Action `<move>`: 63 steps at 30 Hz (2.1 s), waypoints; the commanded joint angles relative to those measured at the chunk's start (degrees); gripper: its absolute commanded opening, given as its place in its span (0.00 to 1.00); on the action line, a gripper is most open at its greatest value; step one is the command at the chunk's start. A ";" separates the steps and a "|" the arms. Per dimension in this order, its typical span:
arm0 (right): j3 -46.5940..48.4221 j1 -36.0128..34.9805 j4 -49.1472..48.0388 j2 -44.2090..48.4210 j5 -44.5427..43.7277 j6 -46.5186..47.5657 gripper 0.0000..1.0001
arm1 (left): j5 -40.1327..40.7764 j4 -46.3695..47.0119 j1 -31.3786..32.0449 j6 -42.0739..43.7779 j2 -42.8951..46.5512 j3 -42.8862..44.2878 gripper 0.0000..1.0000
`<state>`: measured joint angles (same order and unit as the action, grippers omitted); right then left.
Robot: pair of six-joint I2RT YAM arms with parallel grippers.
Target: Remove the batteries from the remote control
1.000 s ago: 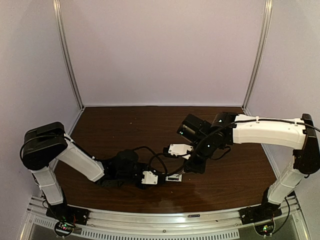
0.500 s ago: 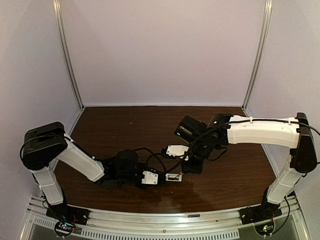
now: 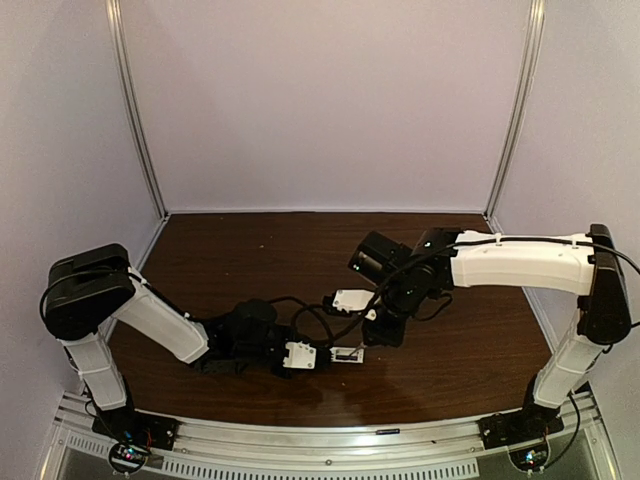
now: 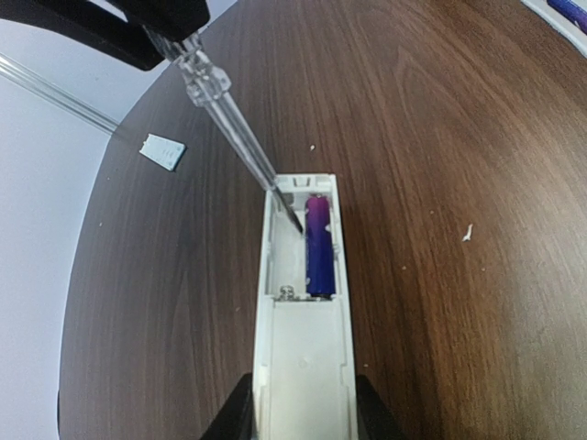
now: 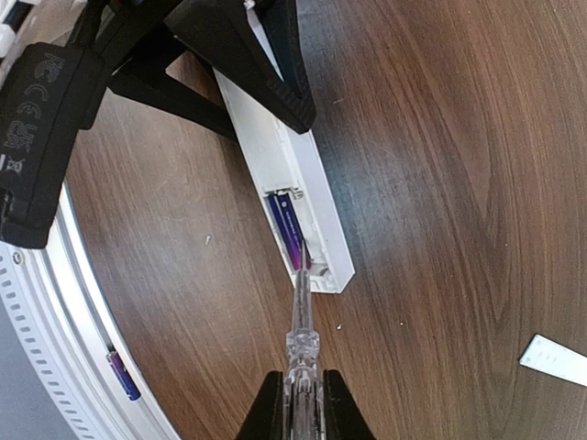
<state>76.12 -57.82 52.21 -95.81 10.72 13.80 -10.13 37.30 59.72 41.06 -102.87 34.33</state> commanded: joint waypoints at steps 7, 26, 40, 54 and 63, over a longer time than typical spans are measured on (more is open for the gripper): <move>-0.97 0.40 0.87 -2.87 0.75 0.69 0.00 | -0.24 1.37 0.20 0.47 -0.75 1.63 0.00; -0.63 0.83 1.33 -3.16 2.12 0.43 0.00 | 0.32 1.44 0.21 0.43 -0.69 1.71 0.00; -0.11 0.84 1.29 -1.44 2.57 -0.32 0.00 | 0.49 1.46 0.22 0.35 -0.67 1.71 0.00; 0.60 0.77 0.76 2.49 3.08 -1.67 0.00 | 0.48 1.55 0.19 0.25 -0.60 1.71 0.00; 0.78 0.69 0.94 6.69 2.74 -3.00 0.00 | 0.08 3.21 0.18 -0.09 0.40 0.58 0.00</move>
<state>76.14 -57.19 52.51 -92.09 13.52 12.03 -10.02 37.26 59.72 41.08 -102.89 34.44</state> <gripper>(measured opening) 0.133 0.292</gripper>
